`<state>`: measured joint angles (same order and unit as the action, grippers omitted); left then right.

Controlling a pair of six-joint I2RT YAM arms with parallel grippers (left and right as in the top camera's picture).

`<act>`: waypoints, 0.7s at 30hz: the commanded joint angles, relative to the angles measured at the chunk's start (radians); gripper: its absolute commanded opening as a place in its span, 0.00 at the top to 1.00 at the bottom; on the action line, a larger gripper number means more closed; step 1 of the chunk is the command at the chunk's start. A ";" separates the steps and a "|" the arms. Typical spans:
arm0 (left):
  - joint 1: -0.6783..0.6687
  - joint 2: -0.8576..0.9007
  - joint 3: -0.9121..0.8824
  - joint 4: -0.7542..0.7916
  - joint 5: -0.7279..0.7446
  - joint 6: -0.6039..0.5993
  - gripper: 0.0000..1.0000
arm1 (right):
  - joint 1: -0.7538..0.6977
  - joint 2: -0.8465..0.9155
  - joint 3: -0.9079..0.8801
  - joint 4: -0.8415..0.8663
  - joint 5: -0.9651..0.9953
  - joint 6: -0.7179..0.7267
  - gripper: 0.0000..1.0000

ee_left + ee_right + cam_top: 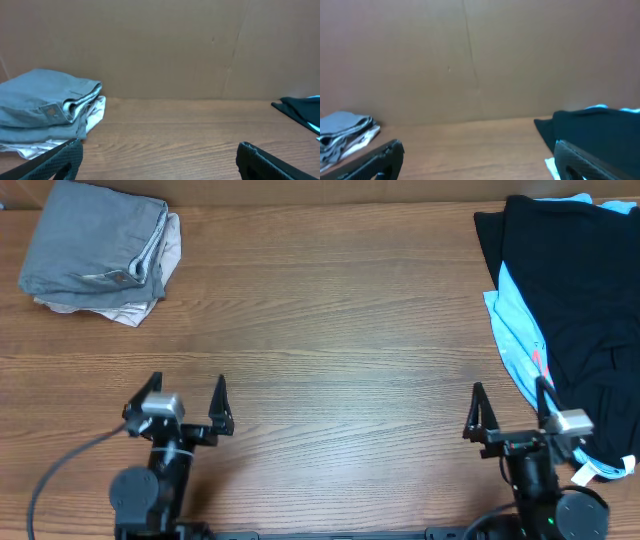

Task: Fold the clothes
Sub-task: 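Reach the right gripper to the clothes pile and grasp the black t-shirt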

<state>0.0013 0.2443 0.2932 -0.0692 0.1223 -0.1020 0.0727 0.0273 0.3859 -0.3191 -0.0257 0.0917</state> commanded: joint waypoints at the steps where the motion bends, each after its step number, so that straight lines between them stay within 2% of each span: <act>1: -0.001 0.159 0.136 -0.014 0.064 0.021 0.00 | 0.005 0.057 0.110 -0.038 0.018 -0.017 0.00; 4: -0.001 0.323 0.276 -0.071 0.113 0.038 0.00 | 0.005 0.153 0.206 -0.097 0.018 -0.017 0.00; 6: -0.001 0.473 0.435 -0.168 0.142 0.085 0.00 | 0.005 0.272 0.314 -0.169 0.013 -0.017 0.00; 14: -0.002 0.833 0.903 -0.535 0.146 0.126 0.00 | 0.005 0.662 0.667 -0.449 -0.021 -0.015 0.00; 18: -0.002 0.976 1.072 -0.702 0.144 0.202 0.00 | 0.005 0.867 0.835 -0.589 -0.021 -0.013 0.00; 21: -0.002 1.057 1.132 -0.763 0.143 0.257 0.00 | 0.005 0.993 0.914 -0.642 -0.035 -0.013 0.00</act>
<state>0.0013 1.2392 1.3682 -0.8032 0.2516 0.0650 0.0727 0.9409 1.2335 -0.9424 -0.0448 0.0784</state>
